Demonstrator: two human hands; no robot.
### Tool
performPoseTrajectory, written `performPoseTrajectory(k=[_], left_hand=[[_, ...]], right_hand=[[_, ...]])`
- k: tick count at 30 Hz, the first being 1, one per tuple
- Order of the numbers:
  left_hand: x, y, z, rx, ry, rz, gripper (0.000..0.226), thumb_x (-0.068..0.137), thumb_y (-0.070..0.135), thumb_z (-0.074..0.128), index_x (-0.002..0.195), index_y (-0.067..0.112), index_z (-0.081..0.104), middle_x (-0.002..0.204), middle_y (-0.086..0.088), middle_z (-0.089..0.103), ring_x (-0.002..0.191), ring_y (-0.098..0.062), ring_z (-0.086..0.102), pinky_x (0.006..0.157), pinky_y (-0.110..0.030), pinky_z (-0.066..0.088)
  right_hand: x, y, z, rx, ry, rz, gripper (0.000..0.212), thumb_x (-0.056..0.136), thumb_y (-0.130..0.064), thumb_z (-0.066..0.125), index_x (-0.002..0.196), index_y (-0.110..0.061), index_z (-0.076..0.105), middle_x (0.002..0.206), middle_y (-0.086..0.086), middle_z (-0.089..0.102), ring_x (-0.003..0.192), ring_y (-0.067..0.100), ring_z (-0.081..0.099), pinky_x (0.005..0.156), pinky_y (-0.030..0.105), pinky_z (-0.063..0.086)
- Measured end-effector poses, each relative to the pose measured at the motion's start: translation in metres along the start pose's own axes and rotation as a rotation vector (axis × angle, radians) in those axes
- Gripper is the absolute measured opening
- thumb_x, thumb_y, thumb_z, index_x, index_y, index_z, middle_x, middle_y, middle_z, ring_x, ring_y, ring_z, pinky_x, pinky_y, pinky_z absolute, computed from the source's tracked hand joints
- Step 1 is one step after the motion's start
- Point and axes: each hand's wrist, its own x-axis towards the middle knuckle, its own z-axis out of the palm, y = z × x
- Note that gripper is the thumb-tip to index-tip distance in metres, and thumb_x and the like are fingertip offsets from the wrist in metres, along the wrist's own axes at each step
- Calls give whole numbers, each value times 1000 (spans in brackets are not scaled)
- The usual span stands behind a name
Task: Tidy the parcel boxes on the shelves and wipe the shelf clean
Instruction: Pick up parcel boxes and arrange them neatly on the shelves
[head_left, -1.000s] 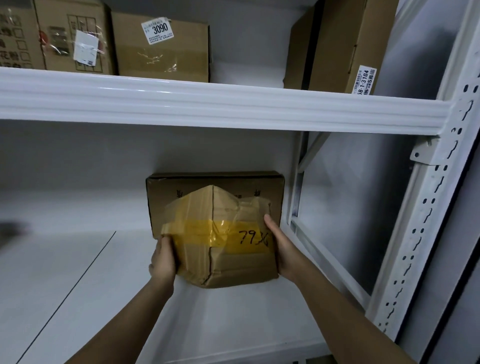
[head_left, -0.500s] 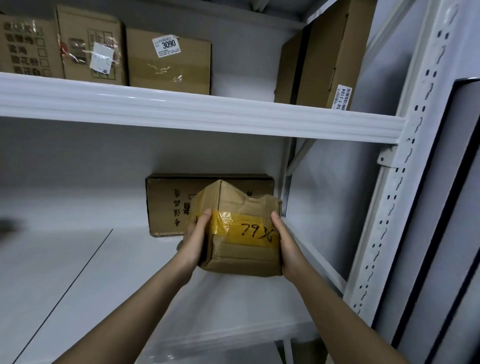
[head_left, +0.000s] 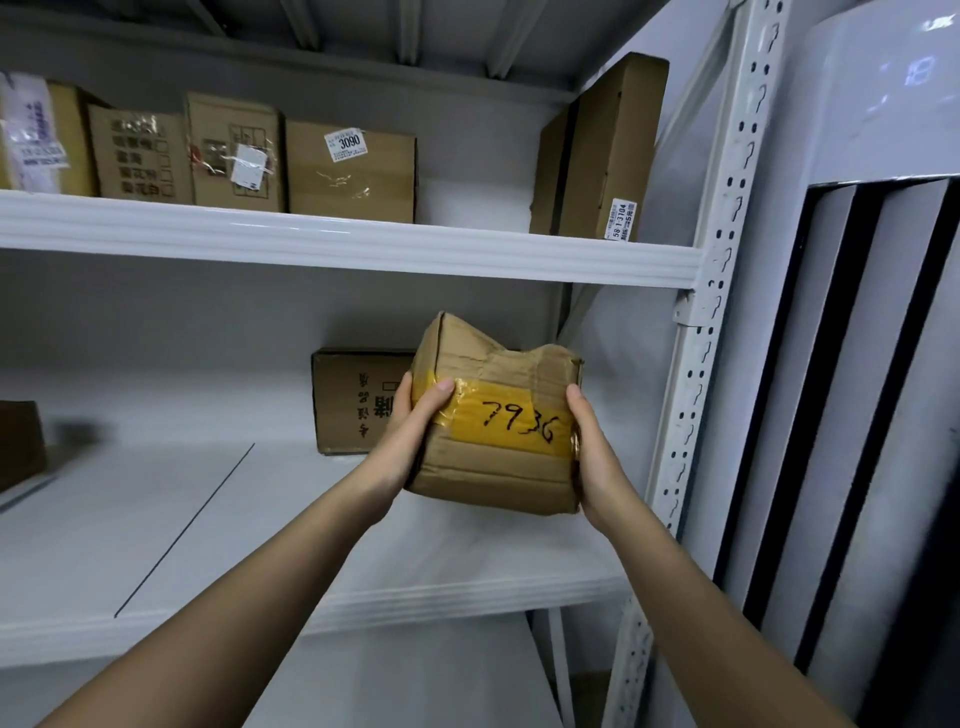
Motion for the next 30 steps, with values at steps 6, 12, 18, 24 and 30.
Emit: performPoseTrajectory(k=[6, 12, 18, 24, 30], left_hand=[[-40, 46, 14, 2, -93, -196, 68, 72, 73, 55, 123, 27, 60, 115, -1, 69, 108, -21, 64, 99, -40, 46], [-65, 87, 9, -81, -137, -114, 44, 88, 62, 40, 99, 29, 67, 94, 3, 75, 79, -12, 72, 77, -32, 51], [-76, 136, 1, -167, -204, -52, 51, 90, 64, 35, 105, 28, 68, 103, -1, 74, 90, -17, 72, 78, -33, 54], [-80, 169, -1, -147, -294, -23, 56, 88, 67, 32, 101, 29, 70, 101, -2, 74, 87, -17, 72, 73, -32, 56], [-79, 200, 9, -155, -293, 176, 50, 91, 61, 28, 109, 31, 63, 101, 0, 74, 87, -13, 71, 76, -32, 52]], right_hand=[[-44, -34, 17, -93, -11, -166, 41, 94, -47, 51, 132, -33, 49, 125, -1, 64, 112, 18, 62, 100, 46, 48], [-76, -72, 53, -233, 21, -388, 56, 80, -52, 58, 131, -35, 44, 129, -6, 58, 119, 13, 56, 107, 42, 42], [-110, -116, 88, -368, 156, -579, 78, 76, -58, 51, 145, -29, 31, 141, -7, 47, 128, 10, 46, 112, 35, 34], [-146, -143, 100, -535, 293, -686, 101, 60, -79, 46, 148, -37, 19, 151, -11, 35, 139, 13, 33, 114, 46, 28], [-178, -161, 115, -578, 402, -918, 98, 68, -71, 45, 151, -30, 13, 156, -10, 22, 144, 9, 21, 117, 45, 21]])
